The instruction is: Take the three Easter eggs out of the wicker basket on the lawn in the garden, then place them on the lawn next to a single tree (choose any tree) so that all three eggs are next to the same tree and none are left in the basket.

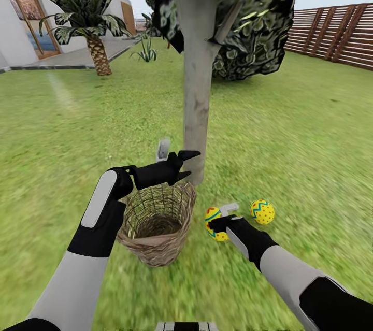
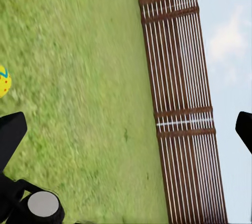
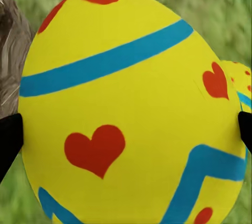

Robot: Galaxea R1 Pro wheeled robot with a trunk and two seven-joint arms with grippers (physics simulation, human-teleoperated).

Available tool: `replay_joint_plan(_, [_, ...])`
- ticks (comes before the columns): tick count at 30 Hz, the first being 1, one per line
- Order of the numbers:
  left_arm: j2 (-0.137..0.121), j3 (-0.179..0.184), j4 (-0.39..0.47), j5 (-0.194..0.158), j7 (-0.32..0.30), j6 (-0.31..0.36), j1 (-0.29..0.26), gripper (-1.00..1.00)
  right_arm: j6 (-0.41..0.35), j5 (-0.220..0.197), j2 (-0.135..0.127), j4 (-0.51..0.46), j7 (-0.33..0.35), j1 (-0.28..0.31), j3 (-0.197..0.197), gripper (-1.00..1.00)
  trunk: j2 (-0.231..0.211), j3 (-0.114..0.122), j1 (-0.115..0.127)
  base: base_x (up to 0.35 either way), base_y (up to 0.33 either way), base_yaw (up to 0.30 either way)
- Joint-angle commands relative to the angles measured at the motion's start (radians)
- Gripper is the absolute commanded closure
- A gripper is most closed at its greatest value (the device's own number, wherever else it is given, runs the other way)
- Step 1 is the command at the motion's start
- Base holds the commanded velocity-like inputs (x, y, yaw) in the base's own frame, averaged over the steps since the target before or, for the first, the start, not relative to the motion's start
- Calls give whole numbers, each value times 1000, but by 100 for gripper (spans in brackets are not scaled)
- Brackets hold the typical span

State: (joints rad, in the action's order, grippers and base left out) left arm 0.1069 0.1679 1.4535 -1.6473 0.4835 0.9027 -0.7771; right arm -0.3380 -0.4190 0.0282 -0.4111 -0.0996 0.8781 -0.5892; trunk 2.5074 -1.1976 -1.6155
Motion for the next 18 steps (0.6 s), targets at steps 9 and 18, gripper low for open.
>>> replay_joint_plan(9, [4, 0, -1, -11, 10, -1, -1, -100, 7, -10, 21, -3, -20, 1, -7, 100, 3, -36, -4, 0, 0, 0])
replay_joint_plan(18, [4, 1, 2, -11, 10, 1, -1, -100, 17, -10, 21, -5, -20, 1, -6, 100, 5, -71, -8, 0, 0, 0])
